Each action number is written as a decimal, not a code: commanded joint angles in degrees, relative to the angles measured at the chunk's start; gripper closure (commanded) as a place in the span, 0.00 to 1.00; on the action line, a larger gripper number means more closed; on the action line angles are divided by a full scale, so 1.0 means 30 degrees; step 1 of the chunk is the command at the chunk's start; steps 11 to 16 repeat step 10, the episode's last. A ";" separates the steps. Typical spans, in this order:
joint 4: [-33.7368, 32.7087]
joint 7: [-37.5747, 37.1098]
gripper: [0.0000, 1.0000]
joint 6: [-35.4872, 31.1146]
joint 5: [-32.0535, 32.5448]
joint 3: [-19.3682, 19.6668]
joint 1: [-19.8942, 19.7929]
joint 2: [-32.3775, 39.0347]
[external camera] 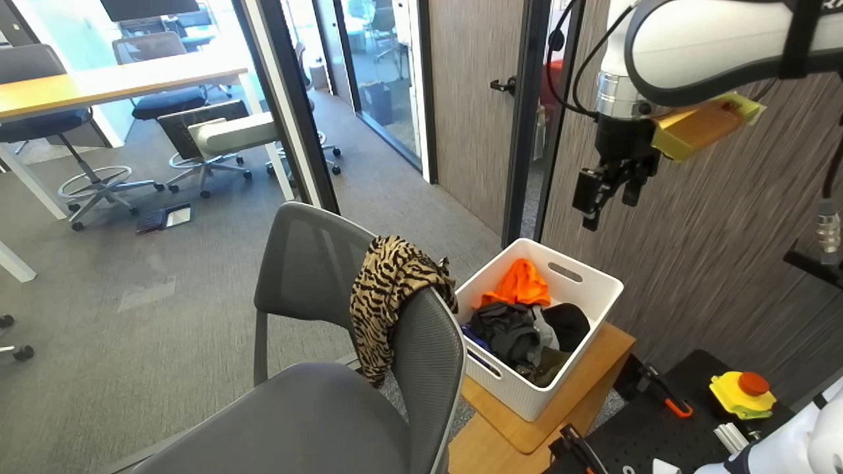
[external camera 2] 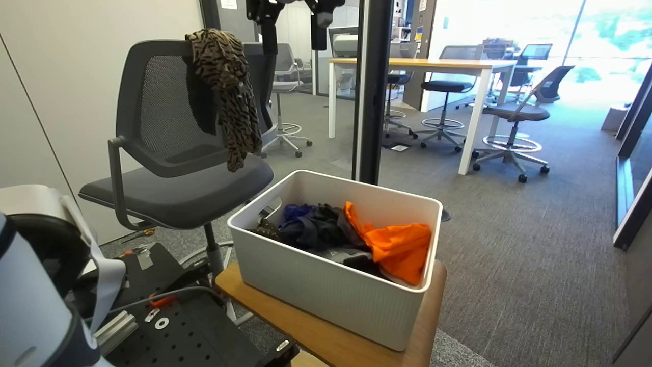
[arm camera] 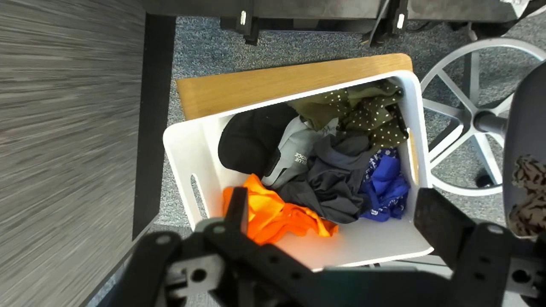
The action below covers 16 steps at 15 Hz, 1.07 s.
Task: Put the orange cloth on the chair in the white basket
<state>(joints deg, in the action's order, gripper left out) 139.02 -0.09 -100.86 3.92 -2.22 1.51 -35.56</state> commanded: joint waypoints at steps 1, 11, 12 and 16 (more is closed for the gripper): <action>0.2436 0.1686 0.00 -0.1229 0.0166 0.0672 0.0268 -0.2546; 0.3373 0.2234 0.00 -0.0932 -0.0109 0.1247 0.0012 -0.3367; 0.3373 0.2234 0.00 -0.0932 -0.0109 0.1247 0.0012 -0.3367; 0.3373 0.2234 0.00 -0.0932 -0.0109 0.1247 0.0012 -0.3367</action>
